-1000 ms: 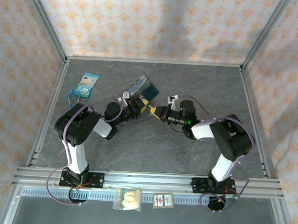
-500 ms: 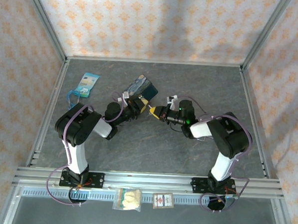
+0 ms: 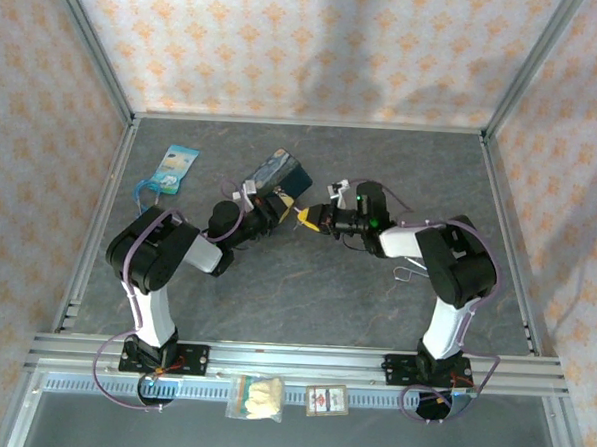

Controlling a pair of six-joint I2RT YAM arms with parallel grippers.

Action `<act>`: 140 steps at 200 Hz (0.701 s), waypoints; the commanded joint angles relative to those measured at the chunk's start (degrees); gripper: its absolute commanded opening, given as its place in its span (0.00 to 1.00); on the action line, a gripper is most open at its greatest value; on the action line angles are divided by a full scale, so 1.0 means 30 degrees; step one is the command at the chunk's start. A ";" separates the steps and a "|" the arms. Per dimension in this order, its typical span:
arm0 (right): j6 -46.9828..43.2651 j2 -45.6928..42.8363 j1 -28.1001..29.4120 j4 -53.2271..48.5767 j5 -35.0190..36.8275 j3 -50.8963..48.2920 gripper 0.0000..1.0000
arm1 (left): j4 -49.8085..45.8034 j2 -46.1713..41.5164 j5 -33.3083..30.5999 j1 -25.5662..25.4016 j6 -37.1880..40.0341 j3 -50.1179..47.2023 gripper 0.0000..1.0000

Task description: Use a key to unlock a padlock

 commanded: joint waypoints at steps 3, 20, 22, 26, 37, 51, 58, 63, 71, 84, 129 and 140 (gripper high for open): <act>-0.1286 0.0271 -0.0480 -0.0390 0.0543 0.1624 0.00 | -0.1161 -0.0920 0.4319 -0.0968 0.1398 0.0345 0.00; -0.0872 0.0478 -0.0415 -0.0069 0.0565 0.1738 0.00 | -0.1440 -0.0976 0.4237 -0.0966 0.1555 0.0475 0.00; -0.0721 0.0516 -0.0394 0.0084 0.0583 0.1710 0.00 | -0.1414 -0.0981 0.4218 -0.0961 0.1533 0.0499 0.00; -0.0420 0.0549 -0.0380 0.0459 0.0615 0.1628 0.00 | -0.1393 -0.0982 0.4135 -0.0982 0.1486 0.0528 0.00; 0.0379 0.0556 -0.0264 0.1472 0.0830 0.1267 0.00 | -0.1246 -0.0954 0.3858 -0.1016 0.1382 0.0592 0.00; 0.1220 0.0293 -0.0043 0.2550 0.1451 0.0729 0.00 | -0.1149 -0.0985 0.3354 -0.1018 0.1241 0.0630 0.00; 0.1560 0.0131 0.0139 0.3224 0.1734 0.0447 0.00 | -0.1036 -0.0953 0.3146 -0.1046 0.1177 0.0649 0.00; 0.1756 0.0021 0.0200 0.3601 0.1954 0.0292 0.00 | -0.0942 -0.0929 0.2994 -0.1102 0.1113 0.0678 0.00; 0.1880 -0.0089 0.0295 0.3980 0.2304 0.0108 0.00 | -0.0858 -0.0872 0.2863 -0.1161 0.0989 0.0766 0.00; 0.1711 -0.0181 0.0271 0.4313 0.2971 -0.0065 0.00 | -0.0598 -0.0636 0.2952 -0.1278 0.0747 0.0995 0.00; 0.1510 -0.0009 0.1139 0.4270 0.3834 0.0695 0.00 | -0.0411 -0.0732 0.2696 -0.1516 0.0434 0.1050 0.00; 0.1598 -0.0088 0.1190 0.4257 0.4025 0.0695 0.00 | -0.0409 -0.0834 0.2620 -0.1548 0.0453 0.1032 0.00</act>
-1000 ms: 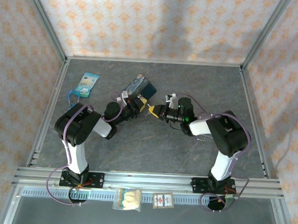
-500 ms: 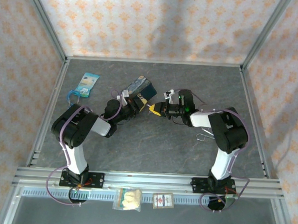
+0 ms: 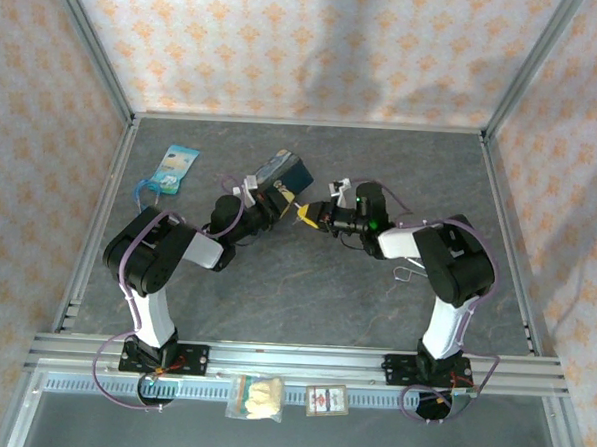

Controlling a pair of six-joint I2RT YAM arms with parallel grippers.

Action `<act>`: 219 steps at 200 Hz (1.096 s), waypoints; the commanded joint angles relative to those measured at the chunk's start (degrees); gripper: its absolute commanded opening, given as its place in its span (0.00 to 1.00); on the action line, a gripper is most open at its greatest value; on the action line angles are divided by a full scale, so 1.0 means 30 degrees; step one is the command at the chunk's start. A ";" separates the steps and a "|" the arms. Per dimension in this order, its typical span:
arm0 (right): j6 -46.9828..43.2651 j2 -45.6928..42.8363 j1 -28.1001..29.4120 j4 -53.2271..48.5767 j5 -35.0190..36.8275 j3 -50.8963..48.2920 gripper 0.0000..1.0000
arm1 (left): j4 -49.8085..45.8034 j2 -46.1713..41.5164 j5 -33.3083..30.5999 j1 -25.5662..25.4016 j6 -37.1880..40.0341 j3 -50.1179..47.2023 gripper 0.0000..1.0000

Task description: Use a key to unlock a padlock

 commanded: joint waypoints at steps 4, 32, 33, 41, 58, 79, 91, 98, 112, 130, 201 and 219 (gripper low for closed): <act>0.0360 -0.0322 0.0612 0.2260 0.2317 0.0986 0.00 | 0.1013 -0.0528 0.3363 -0.1537 -0.0127 0.0167 0.00; 0.1039 0.0055 0.0475 0.2174 0.2160 0.1805 0.00 | 0.0828 -0.0457 0.3684 -0.1742 0.0018 0.0343 0.00; 0.1096 0.0057 0.0486 0.2202 0.2156 0.1835 0.00 | 0.0813 -0.0457 0.3685 -0.1743 0.0019 0.0343 0.00; 0.1536 0.0161 0.0469 0.2644 0.2059 0.2015 0.00 | 0.0827 -0.0422 0.3686 -0.1785 0.0070 0.0316 0.00; 0.1870 0.0153 0.0411 0.2857 0.1978 0.2306 0.00 | 0.0790 -0.0398 0.3759 -0.1912 0.0202 0.0171 0.00; 0.1546 -0.0085 0.0258 0.1946 0.1624 0.2722 0.00 | -0.0510 -0.0527 0.3781 -0.1954 0.1159 -0.0105 0.00; 0.1348 -0.0239 0.0255 0.1371 0.1515 0.2857 0.00 | -0.1525 -0.0756 0.3719 -0.1996 0.2005 -0.0199 0.00; 0.1227 -0.0343 0.0238 0.1082 0.1448 0.2889 0.00 | -0.2110 -0.0904 0.3643 -0.1978 0.2448 -0.0214 0.00; 0.0974 -0.0340 0.0242 0.0503 0.1401 0.2974 0.00 | -0.3176 -0.1181 0.3569 -0.1985 0.3302 -0.0076 0.00; 0.0701 -0.0156 0.0235 0.0324 0.1421 0.3019 0.00 | -0.3429 -0.1305 0.3681 -0.1982 0.3539 0.0079 0.00; -0.1369 -0.0454 0.0262 0.1774 0.1406 0.2831 0.00 | -0.3459 -0.1426 0.3594 -0.2315 0.3238 0.0017 0.00; -0.4913 -0.0996 0.0295 -0.0880 0.1990 0.2907 0.00 | -0.3229 -0.1379 0.3743 -0.2360 0.3064 0.0130 0.00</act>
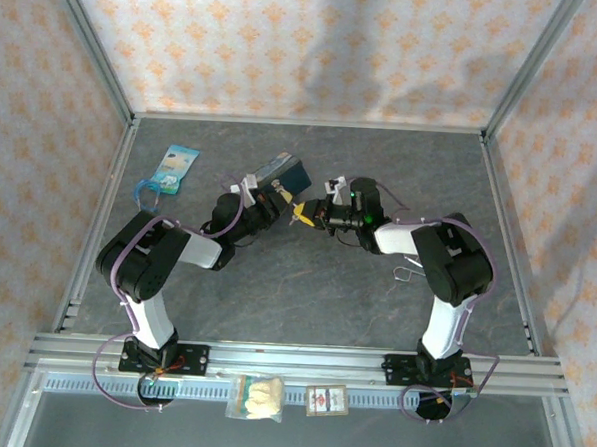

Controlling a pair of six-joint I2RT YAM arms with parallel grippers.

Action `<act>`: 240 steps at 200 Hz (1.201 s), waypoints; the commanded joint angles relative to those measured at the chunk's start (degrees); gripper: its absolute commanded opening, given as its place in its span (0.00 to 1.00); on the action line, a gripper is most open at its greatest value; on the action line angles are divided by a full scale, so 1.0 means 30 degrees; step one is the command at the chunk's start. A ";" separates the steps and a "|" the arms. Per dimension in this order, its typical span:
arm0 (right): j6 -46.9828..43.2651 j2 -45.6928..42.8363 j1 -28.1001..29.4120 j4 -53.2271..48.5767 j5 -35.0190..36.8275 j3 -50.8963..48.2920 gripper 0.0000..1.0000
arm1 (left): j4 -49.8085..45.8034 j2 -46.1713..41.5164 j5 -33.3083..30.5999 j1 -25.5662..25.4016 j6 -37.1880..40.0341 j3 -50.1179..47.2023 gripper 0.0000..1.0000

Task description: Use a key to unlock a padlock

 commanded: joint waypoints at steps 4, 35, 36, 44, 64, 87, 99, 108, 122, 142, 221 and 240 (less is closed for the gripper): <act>-0.5103 -0.1345 0.0103 0.0953 0.2125 0.1569 0.00 | -0.0901 -0.0395 0.4786 -0.2191 0.0539 0.0083 0.00; -0.5045 -0.1479 0.0088 0.1155 0.2173 0.1458 0.00 | -0.1833 -0.0569 0.4581 -0.2248 0.1255 0.0386 0.00; -0.4965 -0.1457 0.0081 0.1233 0.2133 0.1482 0.00 | -0.1827 -0.0541 0.4596 -0.2264 0.1242 0.0391 0.00; -0.4337 -0.1147 0.0080 0.1952 0.1698 0.1642 0.00 | -0.1724 -0.0435 0.4679 -0.2360 0.1225 0.0474 0.00; -0.3064 -0.0493 0.0076 0.3810 0.1508 0.1932 0.00 | -0.1204 -0.0139 0.4931 -0.2702 0.0913 0.0632 0.00; -0.3450 -0.0313 0.0046 0.3955 0.1420 0.2244 0.00 | -0.0549 -0.0223 0.4778 -0.2809 0.0499 0.0261 0.00; -0.4010 -0.0585 0.0022 0.3741 0.1370 0.1899 0.00 | -0.0609 -0.0387 0.4562 -0.2707 0.0501 0.0157 0.00; -0.4523 -0.0813 -0.0014 0.3436 0.1304 0.1566 0.00 | -0.0778 -0.0475 0.4390 -0.2571 0.0497 0.0159 0.00; -0.5274 -0.1225 -0.0123 0.3010 0.1286 0.0957 0.00 | -0.0745 -0.0539 0.4145 -0.2222 0.0284 0.0155 0.00; -0.6064 -0.1507 -0.0351 0.2771 0.1029 0.0277 0.00 | -0.0537 -0.0609 0.4047 -0.1565 -0.0082 0.0211 0.00; -0.5630 -0.1601 -0.1002 0.3892 0.0600 -0.0840 0.19 | -0.2671 -0.1533 0.3211 -0.0732 0.0782 0.0490 0.00; -0.5191 -0.1827 -0.1152 0.4617 0.0439 -0.1467 0.27 | -0.2789 -0.1607 0.2878 -0.0504 0.0588 0.0311 0.00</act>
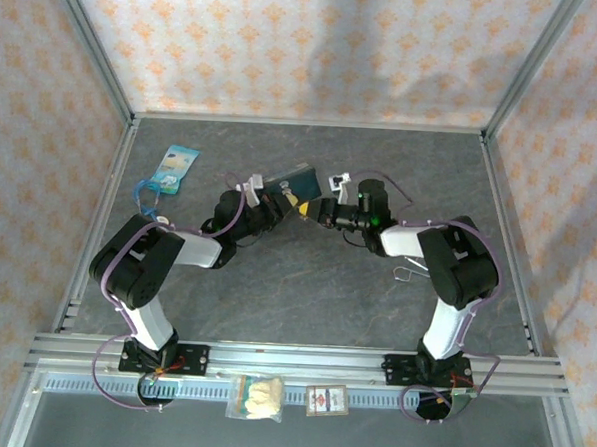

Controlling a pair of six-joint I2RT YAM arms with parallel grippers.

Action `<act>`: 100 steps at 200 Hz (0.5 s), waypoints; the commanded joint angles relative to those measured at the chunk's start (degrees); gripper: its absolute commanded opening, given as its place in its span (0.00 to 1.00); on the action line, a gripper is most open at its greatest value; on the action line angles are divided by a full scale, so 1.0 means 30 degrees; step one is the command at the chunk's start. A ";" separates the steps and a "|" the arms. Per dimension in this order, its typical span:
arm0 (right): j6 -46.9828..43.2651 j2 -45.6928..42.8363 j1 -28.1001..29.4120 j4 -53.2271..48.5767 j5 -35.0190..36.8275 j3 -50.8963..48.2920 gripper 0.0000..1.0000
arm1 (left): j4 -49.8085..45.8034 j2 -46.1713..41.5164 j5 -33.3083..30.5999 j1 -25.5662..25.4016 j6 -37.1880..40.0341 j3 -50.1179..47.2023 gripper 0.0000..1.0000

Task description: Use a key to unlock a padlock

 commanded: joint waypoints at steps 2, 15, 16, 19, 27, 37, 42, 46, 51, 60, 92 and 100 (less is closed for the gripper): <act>0.0174 -0.1112 -0.0420 0.3236 0.0595 -0.0539 0.28 | -0.0501 -0.0558 0.1606 -0.0204 0.0264 -0.0144 0.00; 0.0392 -0.1313 -0.0476 0.3640 0.0618 -0.0975 0.32 | -0.0508 -0.0539 0.1473 -0.0057 0.0108 -0.0176 0.00; 0.0395 -0.1321 -0.0482 0.3666 0.0619 -0.1016 0.33 | -0.0494 -0.0525 0.1456 -0.0041 0.0094 -0.0175 0.00; 0.0423 -0.1350 -0.0505 0.3729 0.0598 -0.1091 0.33 | -0.0451 -0.0499 0.1440 -0.0009 0.0041 -0.0149 0.00; 0.0507 -0.1396 -0.0516 0.3818 0.0570 -0.1265 0.34 | -0.0285 -0.0434 0.1438 0.0030 -0.0085 -0.0150 0.00; 0.0608 -0.1402 -0.0494 0.3904 0.0511 -0.1381 0.34 | -0.0157 -0.0345 0.1411 0.0033 -0.0183 -0.0061 0.00; 0.0700 -0.1362 -0.0518 0.4030 0.0479 -0.1443 0.34 | -0.0115 -0.0309 0.1411 0.0030 -0.0252 -0.0037 0.00; 0.0870 -0.1331 -0.0509 0.4213 0.0401 -0.1496 0.34 | -0.0090 -0.0307 0.1409 0.0010 -0.0272 -0.0001 0.00; 0.1091 -0.1279 -0.0516 0.4479 0.0368 -0.1649 0.34 | -0.0063 -0.0274 0.1409 0.0015 -0.0299 0.0029 0.00; 0.1348 -0.1250 -0.0514 0.4810 0.0316 -0.1860 0.35 | 0.0048 -0.0277 0.1367 0.0033 -0.0385 0.0003 0.00; 0.1305 -0.1818 -0.0517 0.4630 0.0646 -0.2587 0.40 | 0.0647 -0.0163 0.1145 0.0021 -0.0880 -0.0202 0.00; 0.1118 -0.2083 -0.0541 0.4344 0.0740 -0.2759 0.41 | 0.1099 -0.0015 0.1167 0.0014 -0.1157 -0.0302 0.00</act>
